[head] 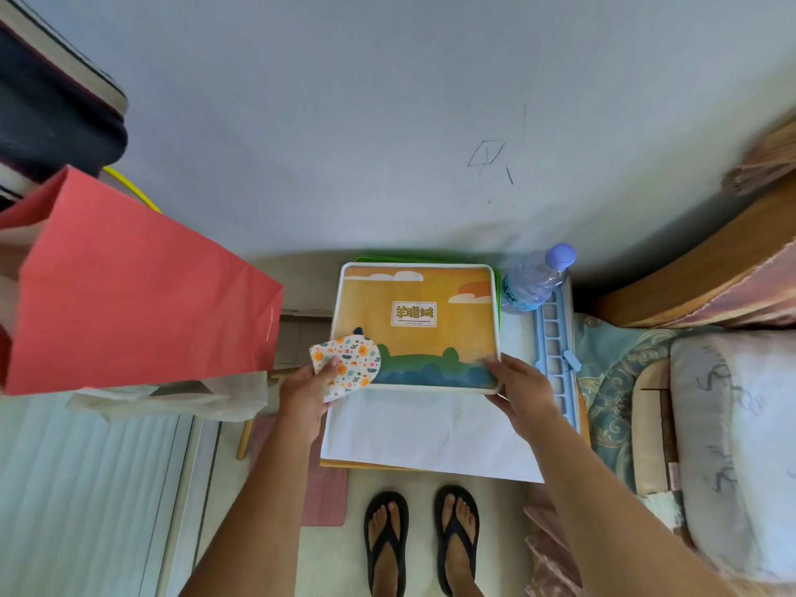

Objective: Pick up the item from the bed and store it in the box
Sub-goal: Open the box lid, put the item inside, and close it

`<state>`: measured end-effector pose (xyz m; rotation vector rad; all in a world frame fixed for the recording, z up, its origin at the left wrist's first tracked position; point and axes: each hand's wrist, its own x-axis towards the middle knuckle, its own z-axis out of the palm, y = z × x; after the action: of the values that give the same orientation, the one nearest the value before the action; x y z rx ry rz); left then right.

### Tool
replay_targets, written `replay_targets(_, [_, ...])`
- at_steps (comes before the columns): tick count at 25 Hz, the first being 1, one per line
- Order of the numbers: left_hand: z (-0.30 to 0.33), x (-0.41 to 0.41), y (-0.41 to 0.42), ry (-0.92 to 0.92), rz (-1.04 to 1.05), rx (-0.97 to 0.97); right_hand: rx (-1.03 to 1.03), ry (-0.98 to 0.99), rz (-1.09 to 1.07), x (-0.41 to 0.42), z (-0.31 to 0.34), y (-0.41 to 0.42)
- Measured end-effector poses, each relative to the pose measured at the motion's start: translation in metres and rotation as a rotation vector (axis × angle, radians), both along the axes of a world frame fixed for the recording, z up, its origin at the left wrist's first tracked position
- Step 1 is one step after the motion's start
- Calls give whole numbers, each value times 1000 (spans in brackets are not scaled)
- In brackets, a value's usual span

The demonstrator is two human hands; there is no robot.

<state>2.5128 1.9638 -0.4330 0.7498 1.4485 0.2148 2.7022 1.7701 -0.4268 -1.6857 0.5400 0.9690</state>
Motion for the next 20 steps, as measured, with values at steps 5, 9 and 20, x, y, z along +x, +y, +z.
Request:
replay_targets(5, [26,-6,-33,-78,-91,-66,-17,-13,-80,-1,22,-44])
replay_targets(9, [40,-7,-42,-145,-105,-60,-59,39,-180,-21,34,-104])
replay_targets(20, [-13,89,-19,103,-270,256,111,-432,193,-44,80,-172])
